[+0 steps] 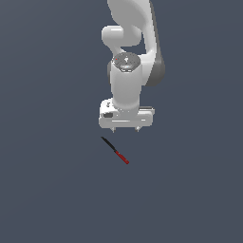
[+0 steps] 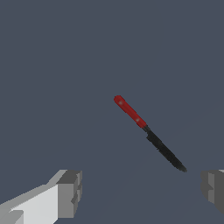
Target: Pick up the object and move it to a goal position.
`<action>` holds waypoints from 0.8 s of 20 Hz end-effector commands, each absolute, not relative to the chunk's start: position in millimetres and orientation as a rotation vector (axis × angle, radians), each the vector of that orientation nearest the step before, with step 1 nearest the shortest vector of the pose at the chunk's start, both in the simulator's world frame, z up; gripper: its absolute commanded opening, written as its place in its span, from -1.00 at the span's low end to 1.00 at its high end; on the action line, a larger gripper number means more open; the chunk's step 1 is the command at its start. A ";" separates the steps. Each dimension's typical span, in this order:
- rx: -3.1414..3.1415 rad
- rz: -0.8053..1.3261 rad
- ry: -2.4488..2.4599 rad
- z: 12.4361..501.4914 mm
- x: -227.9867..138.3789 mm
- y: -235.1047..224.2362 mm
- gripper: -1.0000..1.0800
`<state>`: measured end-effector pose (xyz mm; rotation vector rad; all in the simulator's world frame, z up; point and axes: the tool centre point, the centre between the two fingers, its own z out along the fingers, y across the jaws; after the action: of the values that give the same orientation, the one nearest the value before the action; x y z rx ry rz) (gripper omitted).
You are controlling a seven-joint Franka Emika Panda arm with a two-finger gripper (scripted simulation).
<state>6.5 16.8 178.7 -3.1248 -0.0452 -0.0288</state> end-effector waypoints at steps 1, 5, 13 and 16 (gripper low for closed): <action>-3.125 -0.029 -0.045 178.7 6.6 16.8 0.92; -3.122 -0.045 -0.044 183.0 9.6 13.9 0.92; -3.115 -0.080 -0.042 192.4 16.0 7.4 0.92; -3.116 -0.079 -0.047 191.8 15.9 7.2 0.92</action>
<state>15.9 7.3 192.3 -3.1156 -0.0443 -0.0800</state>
